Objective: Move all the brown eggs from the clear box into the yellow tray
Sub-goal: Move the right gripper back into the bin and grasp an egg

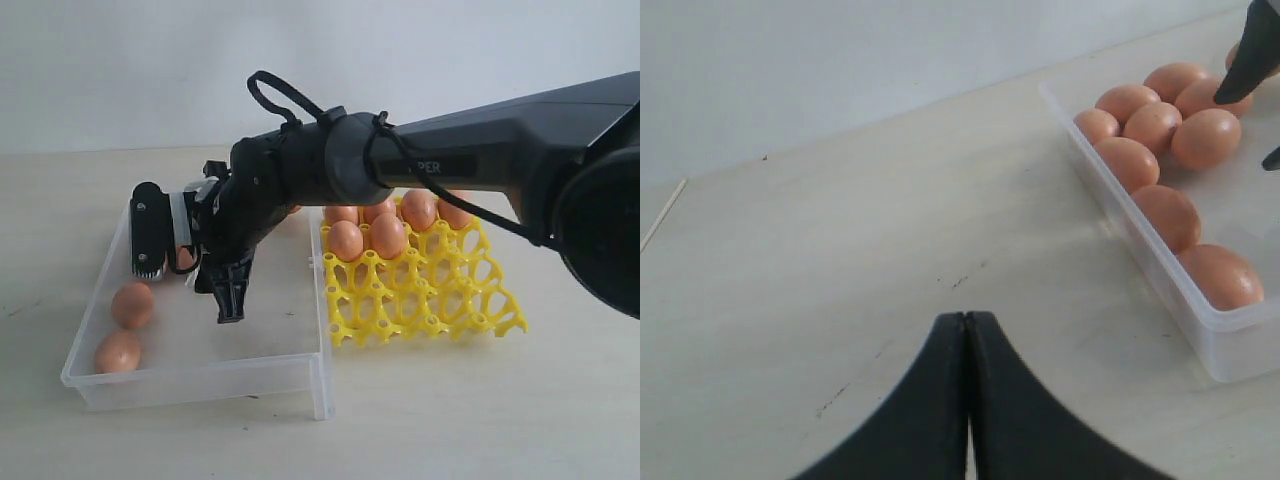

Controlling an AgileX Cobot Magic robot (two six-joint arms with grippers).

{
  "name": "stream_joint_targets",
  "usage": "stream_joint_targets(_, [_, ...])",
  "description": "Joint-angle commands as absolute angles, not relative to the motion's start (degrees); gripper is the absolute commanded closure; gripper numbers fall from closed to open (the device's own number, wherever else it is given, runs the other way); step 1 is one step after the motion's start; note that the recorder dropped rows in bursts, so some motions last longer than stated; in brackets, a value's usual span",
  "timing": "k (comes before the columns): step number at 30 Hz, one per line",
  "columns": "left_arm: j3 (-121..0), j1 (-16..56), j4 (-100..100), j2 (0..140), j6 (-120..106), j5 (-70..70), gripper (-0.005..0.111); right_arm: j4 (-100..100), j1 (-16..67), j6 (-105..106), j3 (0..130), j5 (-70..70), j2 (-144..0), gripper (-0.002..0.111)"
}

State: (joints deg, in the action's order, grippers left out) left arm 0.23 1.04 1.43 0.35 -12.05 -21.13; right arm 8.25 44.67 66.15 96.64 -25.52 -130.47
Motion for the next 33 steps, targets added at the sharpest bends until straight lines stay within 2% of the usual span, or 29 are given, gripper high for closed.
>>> stream_joint_targets(1, [0.0, 1.15, 1.43, 0.0, -11.75, -20.7, 0.107, 8.62, 44.67, 66.86, 97.01, -20.63, -131.27, 0.052])
stream_joint_targets(13, [0.0, 1.15, 1.43, 0.0, -11.75, -20.7, 0.107, 8.62, 44.67, 65.94, 101.89, -18.0, -135.67, 0.052])
stream_joint_targets(22, [0.0, 1.15, 1.43, 0.0, -11.75, -20.7, 0.107, 5.45, 43.84, 63.94, 108.07, -28.82, -138.24, 0.052])
stream_joint_targets(28, [0.0, 1.15, 1.43, 0.0, -11.75, -20.7, 0.107, 5.25, 43.51, 63.83, 108.49, -29.47, -139.25, 0.052])
stream_joint_targets(33, [0.0, 1.15, 1.43, 0.0, -11.75, -20.7, 0.107, 4.47, 43.51, 63.83, 108.49, -28.63, -140.11, 0.057])
